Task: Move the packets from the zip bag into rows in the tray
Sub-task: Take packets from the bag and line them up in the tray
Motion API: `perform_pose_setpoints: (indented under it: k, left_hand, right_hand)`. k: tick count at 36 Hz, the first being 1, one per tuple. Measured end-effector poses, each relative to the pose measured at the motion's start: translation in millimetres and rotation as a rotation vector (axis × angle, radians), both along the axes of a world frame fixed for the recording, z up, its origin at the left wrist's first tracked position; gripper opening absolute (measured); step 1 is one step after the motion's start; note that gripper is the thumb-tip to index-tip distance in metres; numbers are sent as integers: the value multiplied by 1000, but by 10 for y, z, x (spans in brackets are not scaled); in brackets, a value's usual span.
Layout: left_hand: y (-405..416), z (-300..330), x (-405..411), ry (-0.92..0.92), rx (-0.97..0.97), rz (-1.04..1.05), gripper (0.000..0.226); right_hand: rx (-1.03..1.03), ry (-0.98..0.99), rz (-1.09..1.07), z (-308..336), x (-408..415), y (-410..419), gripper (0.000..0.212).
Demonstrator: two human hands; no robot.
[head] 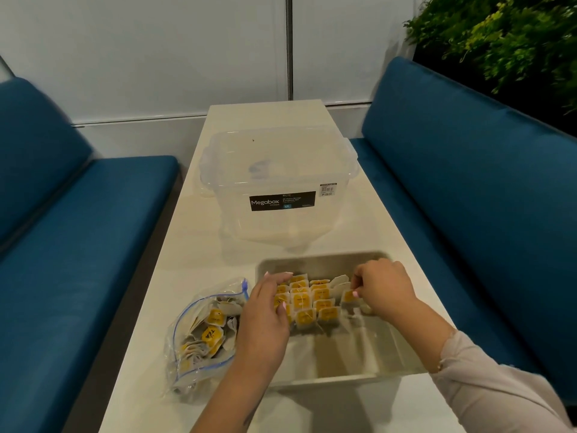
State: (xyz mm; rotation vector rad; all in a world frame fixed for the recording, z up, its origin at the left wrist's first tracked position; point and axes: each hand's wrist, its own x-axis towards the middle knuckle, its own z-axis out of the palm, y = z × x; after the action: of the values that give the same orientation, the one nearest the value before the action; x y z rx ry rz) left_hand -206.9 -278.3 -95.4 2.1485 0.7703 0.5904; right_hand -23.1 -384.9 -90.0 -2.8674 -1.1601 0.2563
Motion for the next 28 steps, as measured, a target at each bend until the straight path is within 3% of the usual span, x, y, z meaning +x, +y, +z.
perform_pose_setpoints:
  k: [23, 28]
  left_hand:
    - [13, 29, -10, 8, -21, -12, 56]
    - [30, 44, -31, -4, -37, -5, 58]
  right_hand:
    - [93, -16, -16, -214, -51, 44, 11]
    - [146, 16, -36, -193, -57, 19, 29]
